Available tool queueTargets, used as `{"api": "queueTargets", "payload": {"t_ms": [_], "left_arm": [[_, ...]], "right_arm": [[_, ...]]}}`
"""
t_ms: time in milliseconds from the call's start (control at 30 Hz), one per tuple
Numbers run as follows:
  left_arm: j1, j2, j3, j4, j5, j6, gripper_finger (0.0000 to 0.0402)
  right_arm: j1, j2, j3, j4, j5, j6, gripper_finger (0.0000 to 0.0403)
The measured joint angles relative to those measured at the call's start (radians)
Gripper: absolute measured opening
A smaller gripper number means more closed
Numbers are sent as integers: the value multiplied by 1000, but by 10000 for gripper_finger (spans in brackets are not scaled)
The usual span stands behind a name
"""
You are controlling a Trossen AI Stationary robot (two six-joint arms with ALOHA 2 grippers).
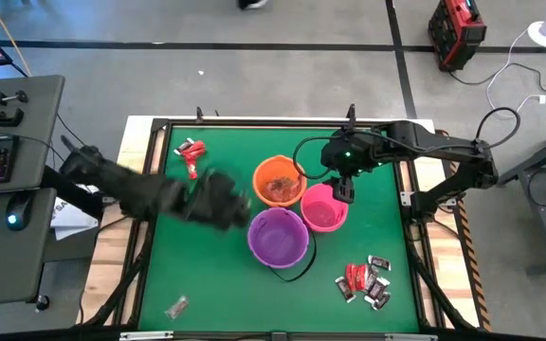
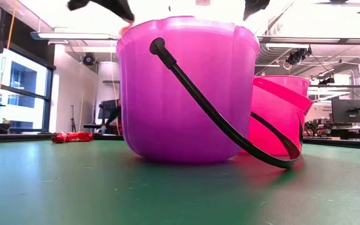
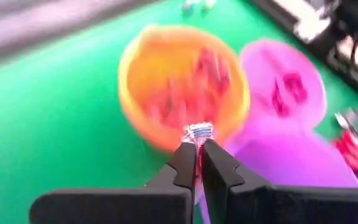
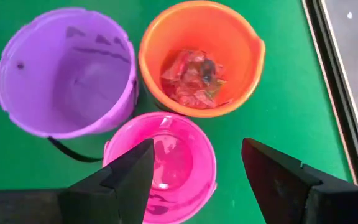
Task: Sort candy by brand, put in halloween buckets
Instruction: Put the red gummy into the orange bucket, then put the green gummy into the orange bucket
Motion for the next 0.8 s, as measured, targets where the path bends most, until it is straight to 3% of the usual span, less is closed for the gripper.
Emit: {"api": "queueTargets", "payload": {"t_ms": [167, 300, 500, 633, 800], "left_arm": [[243, 58, 0, 396, 219, 455, 2], [343, 124, 0, 575, 386, 556, 22], [395, 165, -2, 521, 522, 599, 98], [396, 154, -2, 497, 563, 627, 161], [391, 128, -1, 435, 695, 628, 219]], "right_arm": [[-4, 0, 0, 3, 38, 100, 236], [-4, 0, 0, 3, 103, 191, 236], [-4, 0, 0, 3, 135, 317, 236], [-4, 0, 0, 3, 163, 410, 236], [-4, 2, 0, 2, 167, 539, 236]]}}
